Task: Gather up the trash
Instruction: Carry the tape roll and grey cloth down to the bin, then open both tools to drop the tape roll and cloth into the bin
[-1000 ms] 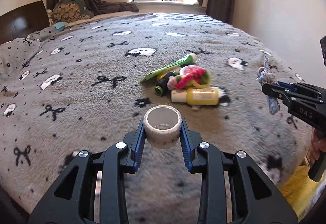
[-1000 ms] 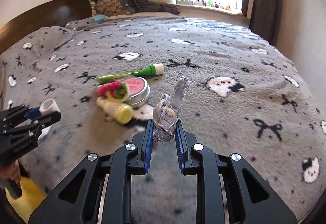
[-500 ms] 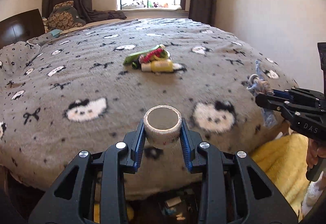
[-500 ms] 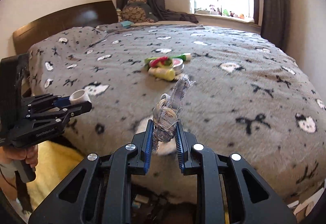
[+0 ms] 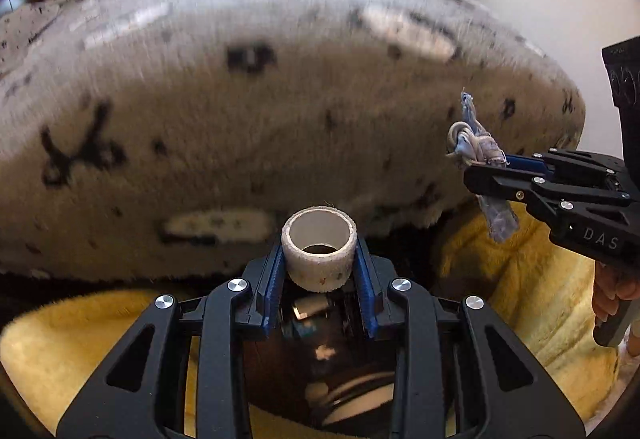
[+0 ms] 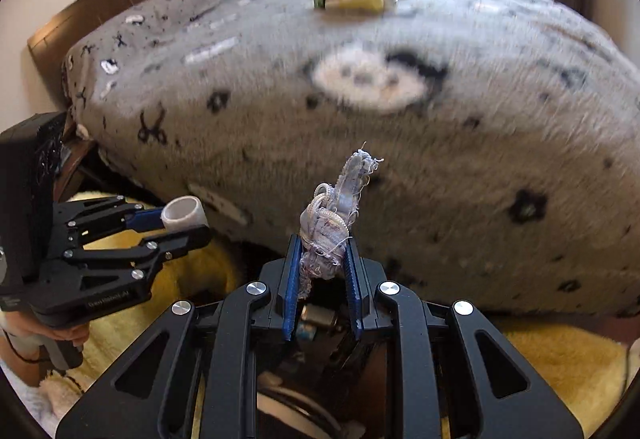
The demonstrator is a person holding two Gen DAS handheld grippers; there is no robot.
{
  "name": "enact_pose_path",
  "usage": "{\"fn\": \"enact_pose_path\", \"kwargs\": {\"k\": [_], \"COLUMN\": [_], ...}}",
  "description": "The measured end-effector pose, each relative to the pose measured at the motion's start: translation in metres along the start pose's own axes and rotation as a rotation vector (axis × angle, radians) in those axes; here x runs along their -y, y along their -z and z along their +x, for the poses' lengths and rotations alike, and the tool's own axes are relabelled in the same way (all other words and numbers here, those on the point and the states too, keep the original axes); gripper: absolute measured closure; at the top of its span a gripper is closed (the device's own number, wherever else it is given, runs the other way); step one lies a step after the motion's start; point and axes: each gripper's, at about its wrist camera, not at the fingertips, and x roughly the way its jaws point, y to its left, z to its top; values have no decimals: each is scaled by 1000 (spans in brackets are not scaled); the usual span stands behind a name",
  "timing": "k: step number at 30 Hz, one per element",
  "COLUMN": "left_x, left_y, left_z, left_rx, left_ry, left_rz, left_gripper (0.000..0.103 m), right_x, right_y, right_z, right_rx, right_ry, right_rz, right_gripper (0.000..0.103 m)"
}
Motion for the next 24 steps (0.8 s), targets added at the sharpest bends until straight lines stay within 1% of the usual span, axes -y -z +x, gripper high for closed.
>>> {"fn": "enact_pose_path", "kwargs": {"k": [2,6,9,12,16,21,23,24], "left_x": [-2,-3,-1,-1,-3,-4,-5,-7], "left_y": [7,21,32,38,44,47,47,47], "left_z": [12,35,56,73,91,100,101,101], "left_rx": [-34,-105,-177,-236,-306,-339,-341,-340], "left_ry": [6,27,55,73,69,71,70,70], "left_rz": [-12,-30,-39,-47,-52,-72,-82,-83], "left_gripper": [73,73,73,73,72,71,62,60], "right_x": [0,1,4,5,3,5,5,2], "right_y": [5,20,30,38,43,46,47,46], "right_z": [10,37,60,75,88,94,94,95], "right_rx": [-38,-139,-215,-269,-318,-351,-351,-349], "right_ry": [-9,-20,-45,-63,-67,-56,-52,-48], "right_rz": [2,20,46,63,71,88,89,91], "right_gripper": [81,81,81,81,80,77,77,74]}}
